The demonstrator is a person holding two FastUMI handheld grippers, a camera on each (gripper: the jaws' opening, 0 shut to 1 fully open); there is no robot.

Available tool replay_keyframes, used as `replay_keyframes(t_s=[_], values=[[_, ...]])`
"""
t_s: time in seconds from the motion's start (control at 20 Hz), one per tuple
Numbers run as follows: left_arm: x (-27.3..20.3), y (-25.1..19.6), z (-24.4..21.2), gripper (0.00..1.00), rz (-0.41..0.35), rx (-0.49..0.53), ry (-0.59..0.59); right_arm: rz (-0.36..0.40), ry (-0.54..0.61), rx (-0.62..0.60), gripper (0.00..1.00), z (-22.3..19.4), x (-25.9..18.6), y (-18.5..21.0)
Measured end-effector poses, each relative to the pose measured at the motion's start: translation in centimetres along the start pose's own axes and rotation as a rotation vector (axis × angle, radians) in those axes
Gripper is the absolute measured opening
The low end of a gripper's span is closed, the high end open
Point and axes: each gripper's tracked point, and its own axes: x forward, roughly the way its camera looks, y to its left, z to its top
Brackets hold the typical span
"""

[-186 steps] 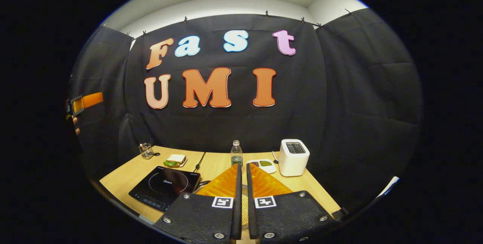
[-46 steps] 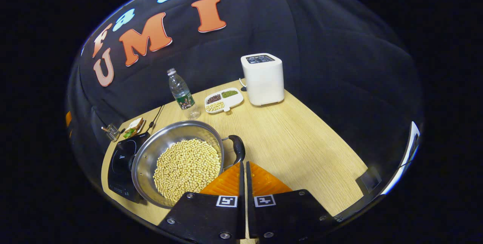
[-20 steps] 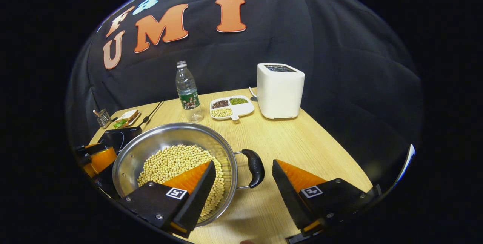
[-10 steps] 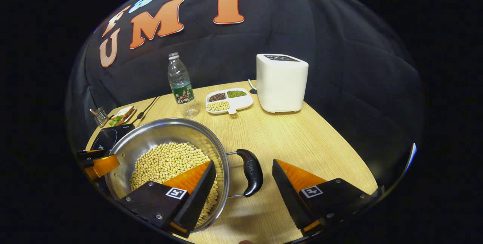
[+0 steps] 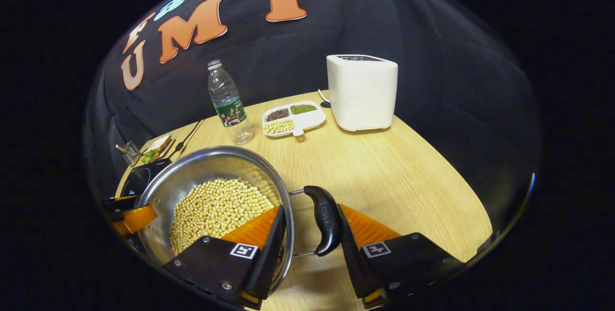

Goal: First push the handle of the pot to place it horizontally, then grasp the pot with both hands and set it on the induction cooktop.

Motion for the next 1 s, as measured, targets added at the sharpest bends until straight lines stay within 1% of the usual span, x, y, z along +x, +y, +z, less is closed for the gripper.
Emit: replay_keyframes(t_s=[0.05, 0.1, 0.15, 0.2, 0.25, 0.4, 0.45, 0.5, 0.55, 0.6, 0.65, 0.7, 0.75, 1.0], values=[[0.0, 0.5, 0.1, 0.93, 0.023, 0.013, -0.011, -0.001, 0.002, -0.003, 0.63, -0.1, 0.0, -0.1], [0.2, 0.5, -0.1, 0.83, 0.029, 0.021, -0.018, -0.004, -0.001, 0.000, 0.62, 0.0, 0.1, -0.1], [0.2, 0.6, 0.3, 0.74, 0.033, 0.018, -0.021, -0.002, 0.000, 0.003, 0.56, -0.1, -0.1, 0.0], [0.3, 0.5, -0.1, 0.70, 0.040, 0.017, -0.006, 0.003, -0.001, 0.007, 0.59, 0.0, -0.1, -0.1], [0.3, 0.6, 0.2, 0.69, 0.053, 0.015, 0.004, 0.008, 0.000, 0.014, 0.56, 0.0, -0.2, 0.0], [0.4, 0.6, 0.2, 0.60, 0.069, 0.007, 0.029, 0.006, -0.007, 0.050, 0.51, 0.1, -0.3, 0.0], [0.3, 0.6, 0.0, 0.55, 0.072, 0.005, 0.039, 0.007, 0.002, 0.058, 0.49, -0.1, -0.4, 0.1], [0.2, 0.5, -0.2, 0.55, 0.075, 0.005, 0.057, 0.010, 0.016, 0.068, 0.48, -0.2, -0.6, 0.2], [0.0, 0.6, -0.2, 0.55, 0.071, 0.006, 0.064, 0.009, 0.024, 0.073, 0.43, -0.3, -0.6, 0.4], [-0.3, 0.5, -0.2, 0.55, 0.068, 0.000, 0.067, 0.008, 0.025, 0.076, 0.47, -0.3, -0.9, 0.5], [-0.7, 0.6, -0.2, 0.58, 0.065, -0.004, 0.074, 0.007, 0.021, 0.082, 0.48, -0.2, -1.5, 0.5], [-1.5, 0.7, -0.1, 0.55, 0.062, -0.008, 0.073, 0.005, 0.013, 0.082, 0.43, 0.0, -2.1, 0.6], [-2.1, 0.8, 0.3, 0.55, 0.060, -0.011, 0.070, 0.004, 0.008, 0.082, 0.47, 0.2, -2.9, 0.6], [-5.0, 2.5, 2.7, 0.55, 0.050, -0.044, 0.050, 0.014, -0.048, 0.069, 0.47, 3.2, -5.9, 2.8]])
